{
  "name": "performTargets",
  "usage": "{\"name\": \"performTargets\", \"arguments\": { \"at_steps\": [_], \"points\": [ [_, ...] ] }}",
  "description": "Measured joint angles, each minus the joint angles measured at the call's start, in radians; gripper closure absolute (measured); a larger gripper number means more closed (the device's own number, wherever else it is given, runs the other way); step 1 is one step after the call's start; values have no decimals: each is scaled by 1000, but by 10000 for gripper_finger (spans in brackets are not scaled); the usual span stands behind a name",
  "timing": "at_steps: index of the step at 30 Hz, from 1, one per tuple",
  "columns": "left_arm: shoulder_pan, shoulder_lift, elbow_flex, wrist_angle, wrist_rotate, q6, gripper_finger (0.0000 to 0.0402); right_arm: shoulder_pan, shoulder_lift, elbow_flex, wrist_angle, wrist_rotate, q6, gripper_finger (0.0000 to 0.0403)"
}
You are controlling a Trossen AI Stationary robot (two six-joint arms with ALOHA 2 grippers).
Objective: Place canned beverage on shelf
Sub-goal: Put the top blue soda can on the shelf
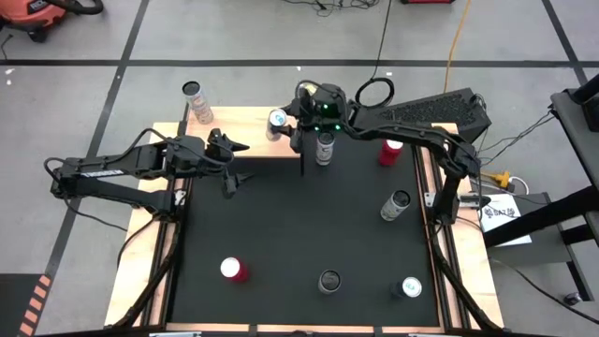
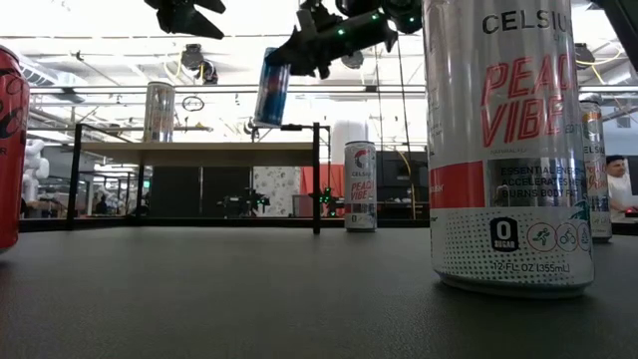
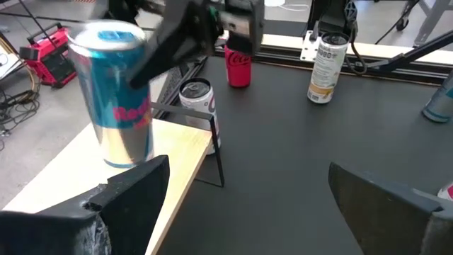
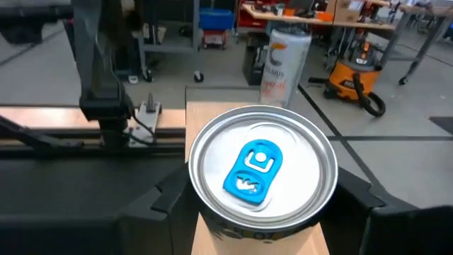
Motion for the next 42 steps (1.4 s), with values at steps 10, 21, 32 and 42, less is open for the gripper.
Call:
{"name": "performTargets", "arguments": {
  "at_steps": [10,21,32,42],
  "points": [
    [0,0,0,-11,0,5,10,-80,1,44,-46,-102,58,203],
    [0,0,0,-17,0,5,10,-115,0,44,-173,-103,20,202],
    [0,0,0,-16,0,2,10,-120,1,44,-184,-105,23,187],
    [0,0,0,-15,-1,1,10,-120,1,44,-243,-105,29,172]
  ]
}}
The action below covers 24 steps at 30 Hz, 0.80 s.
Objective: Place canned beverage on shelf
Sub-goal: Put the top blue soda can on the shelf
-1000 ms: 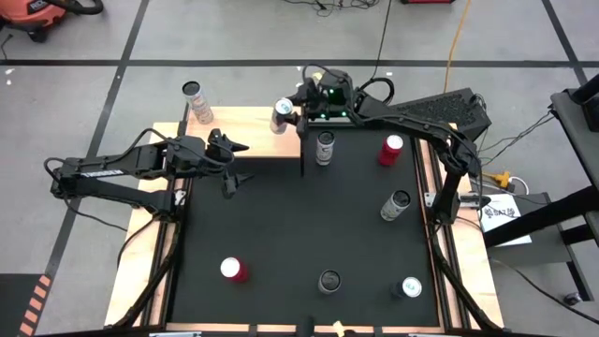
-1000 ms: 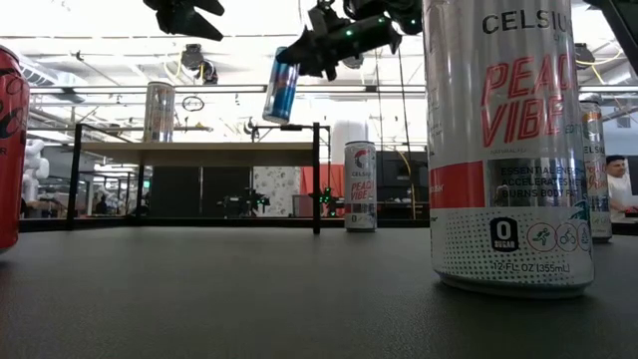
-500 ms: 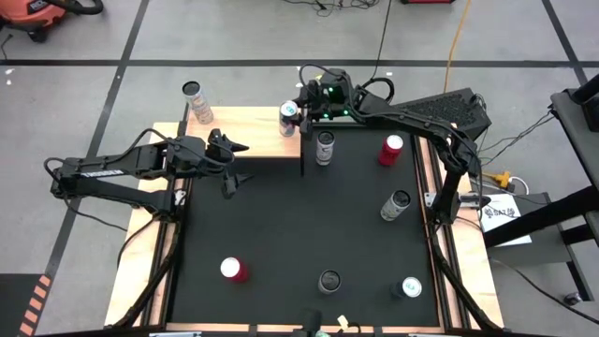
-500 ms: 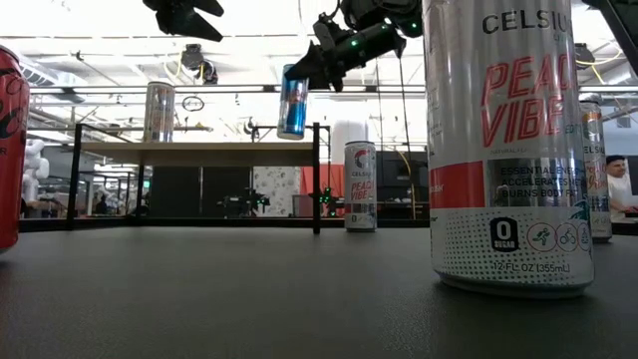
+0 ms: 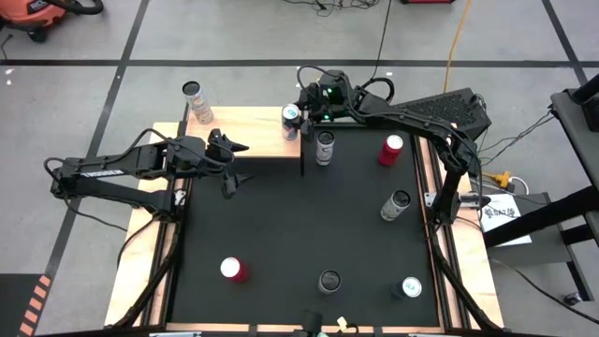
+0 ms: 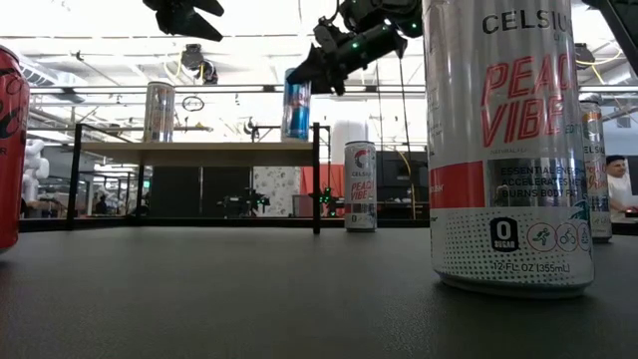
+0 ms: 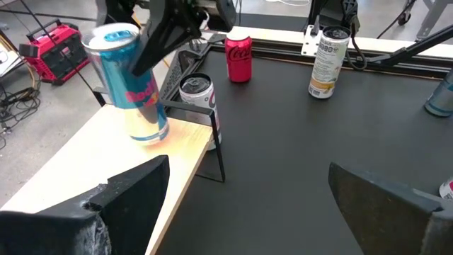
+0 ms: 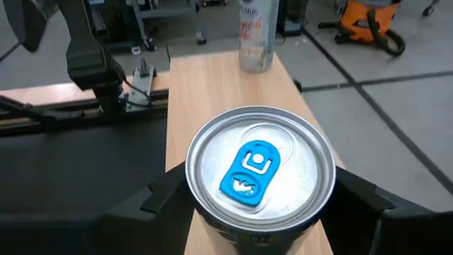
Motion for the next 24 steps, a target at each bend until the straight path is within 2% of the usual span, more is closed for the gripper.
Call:
{"name": "performTargets", "arguments": {
  "at_steps": [24],
  "points": [
    [0,0,0,0,0,5,10,28,0,-1,34,2,-61,169]
  ]
}}
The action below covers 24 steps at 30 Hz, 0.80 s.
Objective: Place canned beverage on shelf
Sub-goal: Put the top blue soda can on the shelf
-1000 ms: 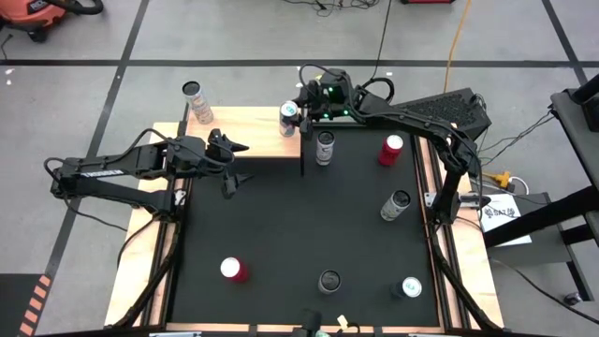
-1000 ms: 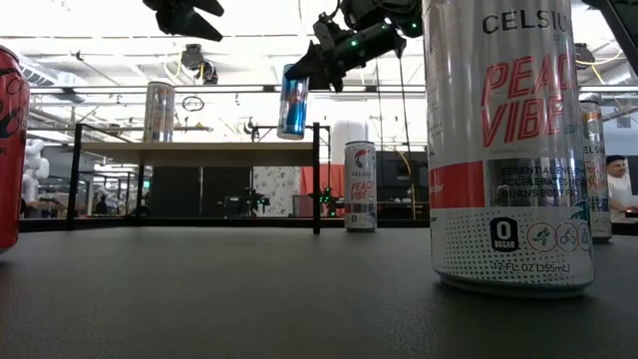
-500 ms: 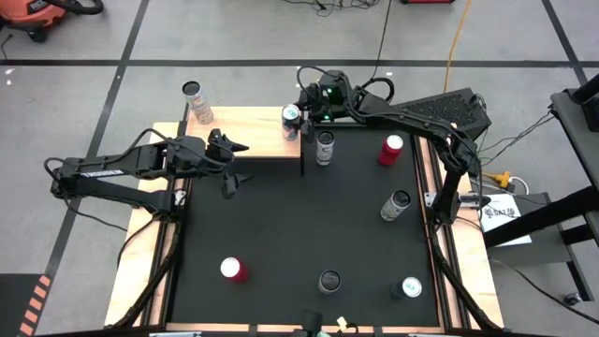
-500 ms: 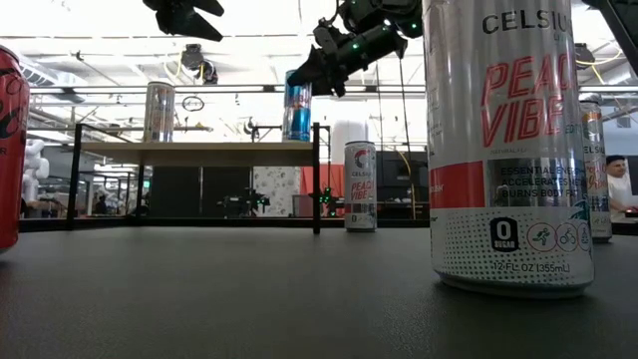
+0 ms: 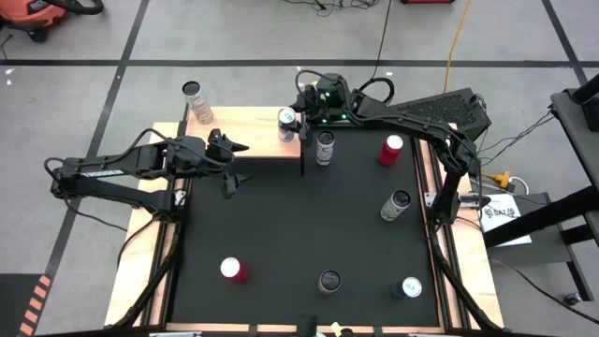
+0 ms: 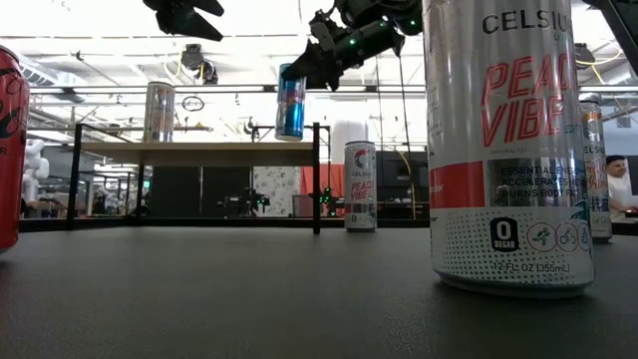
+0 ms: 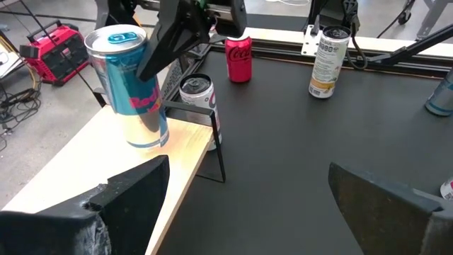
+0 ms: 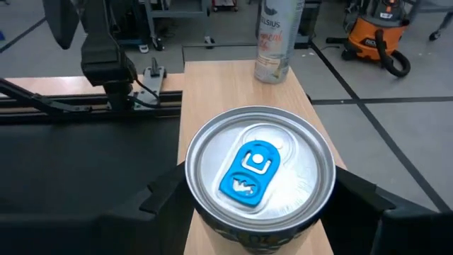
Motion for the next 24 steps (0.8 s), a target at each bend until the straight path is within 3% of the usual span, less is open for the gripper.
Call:
{"name": "performTargets", "arguments": {
  "at_steps": [15,24],
  "points": [
    [0,0,0,-1,0,-1,10,-2,72,2,74,1,84,167],
    [0,0,0,-2,0,-1,10,-3,78,1,69,2,89,102]
  ]
}}
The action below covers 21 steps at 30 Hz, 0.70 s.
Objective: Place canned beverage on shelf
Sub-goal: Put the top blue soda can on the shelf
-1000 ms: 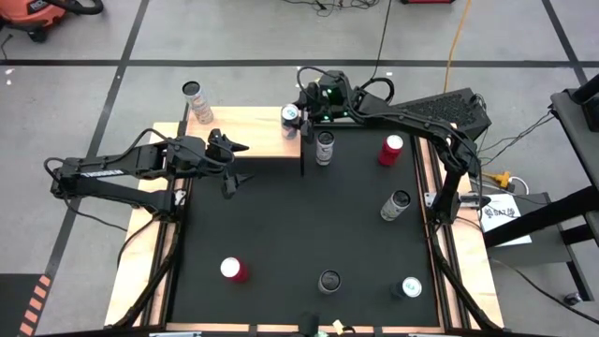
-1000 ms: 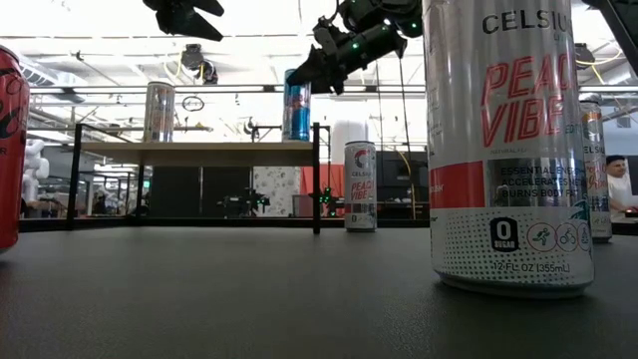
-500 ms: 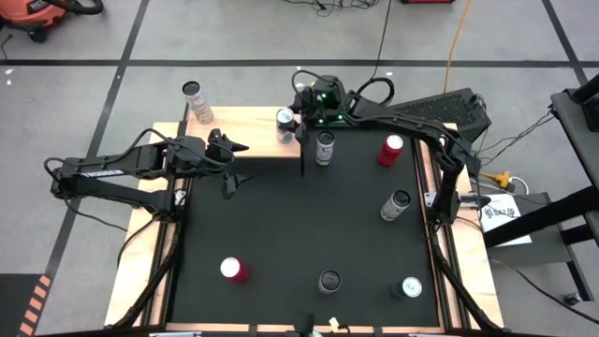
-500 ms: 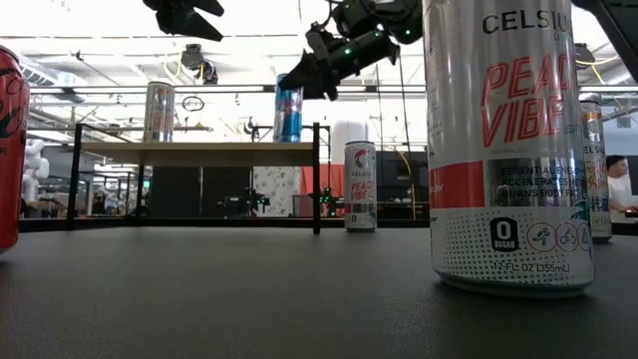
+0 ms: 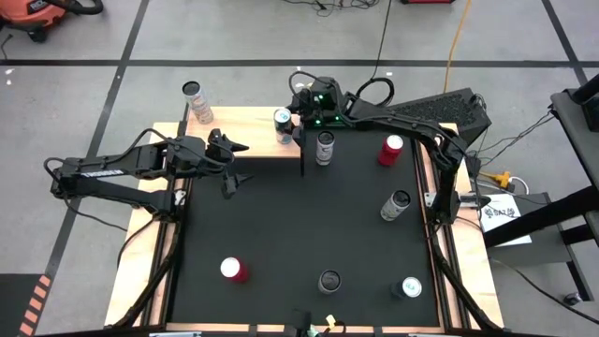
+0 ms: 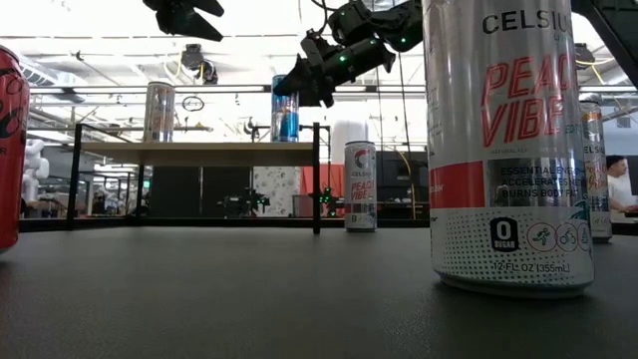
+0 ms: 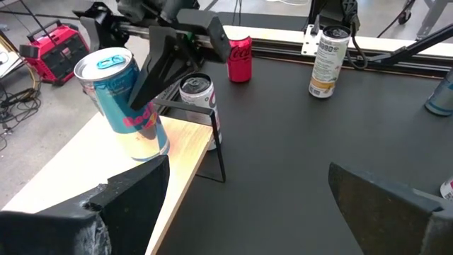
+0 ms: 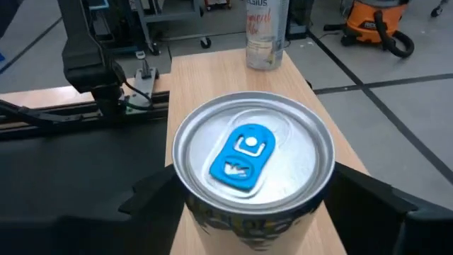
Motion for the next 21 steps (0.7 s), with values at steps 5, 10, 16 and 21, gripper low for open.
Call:
{"name": "performTargets", "arguments": {
  "at_steps": [5,10,16,21],
  "points": [
    [0,0,0,-10,0,0,10,0,-1,0,26,0,-1,90],
    [0,0,0,-28,0,-1,10,-2,-2,29,26,0,9,90],
    [0,0,0,-28,0,-1,10,-3,-2,78,-15,0,41,90],
    [0,0,0,-38,0,-1,10,-3,-2,134,-150,0,7,90]
  ]
}}
